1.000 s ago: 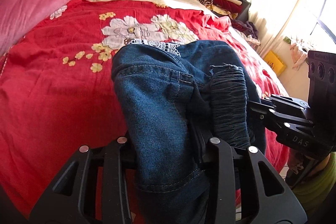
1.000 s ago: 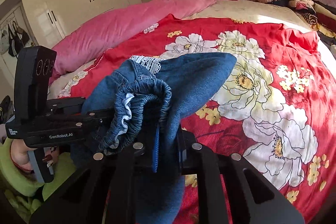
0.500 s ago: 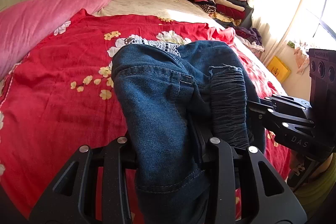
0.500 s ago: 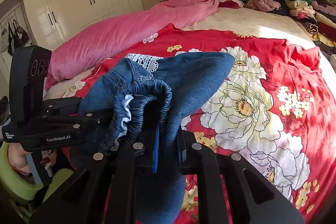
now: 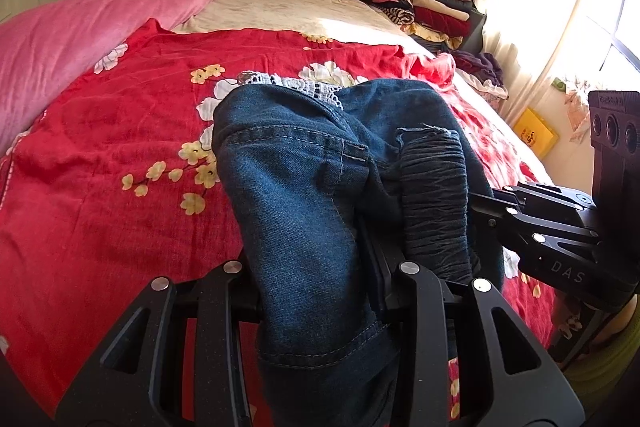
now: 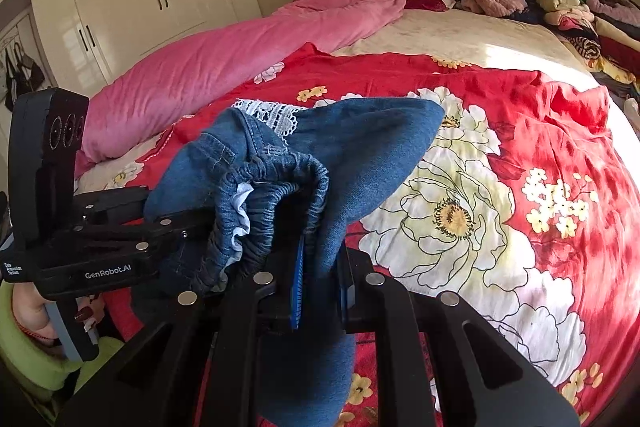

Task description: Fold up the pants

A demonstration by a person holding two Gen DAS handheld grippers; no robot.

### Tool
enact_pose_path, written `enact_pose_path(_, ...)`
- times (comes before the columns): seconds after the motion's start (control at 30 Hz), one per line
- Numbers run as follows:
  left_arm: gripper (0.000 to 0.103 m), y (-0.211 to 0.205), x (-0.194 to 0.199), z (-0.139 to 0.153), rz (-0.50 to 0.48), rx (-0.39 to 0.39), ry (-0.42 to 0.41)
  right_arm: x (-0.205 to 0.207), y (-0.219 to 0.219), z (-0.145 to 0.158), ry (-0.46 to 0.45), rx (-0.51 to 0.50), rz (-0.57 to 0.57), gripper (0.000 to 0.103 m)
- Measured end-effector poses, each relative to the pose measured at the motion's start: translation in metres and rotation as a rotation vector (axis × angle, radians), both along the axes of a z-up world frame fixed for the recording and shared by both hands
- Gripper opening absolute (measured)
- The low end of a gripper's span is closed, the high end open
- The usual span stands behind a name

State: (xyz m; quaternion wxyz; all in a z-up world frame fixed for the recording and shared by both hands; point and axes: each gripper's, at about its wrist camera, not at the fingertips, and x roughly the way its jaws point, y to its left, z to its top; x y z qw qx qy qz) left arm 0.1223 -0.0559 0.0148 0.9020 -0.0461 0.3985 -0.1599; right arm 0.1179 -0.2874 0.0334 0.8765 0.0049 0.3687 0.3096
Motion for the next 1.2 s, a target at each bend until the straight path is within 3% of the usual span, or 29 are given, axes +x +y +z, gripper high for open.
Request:
enact_pose_path(0.53,0.029,-0.001,0.025,-0.018,0.026,0.008,0.026,0.022,0.005,-0.017,0.041,-0.042,-0.037,0.012)
enact_pose_path(0.67,0.032,-0.001,0.028,-0.025,0.032,0.022,0.044,0.026,0.006,-0.026,0.05,-0.076,-0.064,0.017)
enact_pose_path(0.77,0.038,0.0,0.03,-0.03,0.041,0.033,0.058,0.028,0.006,-0.033,0.06,-0.099,-0.082,0.021)
enact_pose_path(0.83,0.04,0.0,0.03,-0.032,0.044,0.038,0.064,0.029,0.004,-0.036,0.073,-0.096,-0.094,0.031)
enact_pose_path(1.0,0.046,0.003,0.032,-0.037,0.049,0.039,0.08,0.031,0.0,-0.043,0.08,-0.117,-0.119,0.044)
enact_pose_path(1.2,0.051,0.003,0.033,-0.042,0.052,0.04,0.092,0.035,-0.004,-0.052,0.106,-0.129,-0.139,0.05)
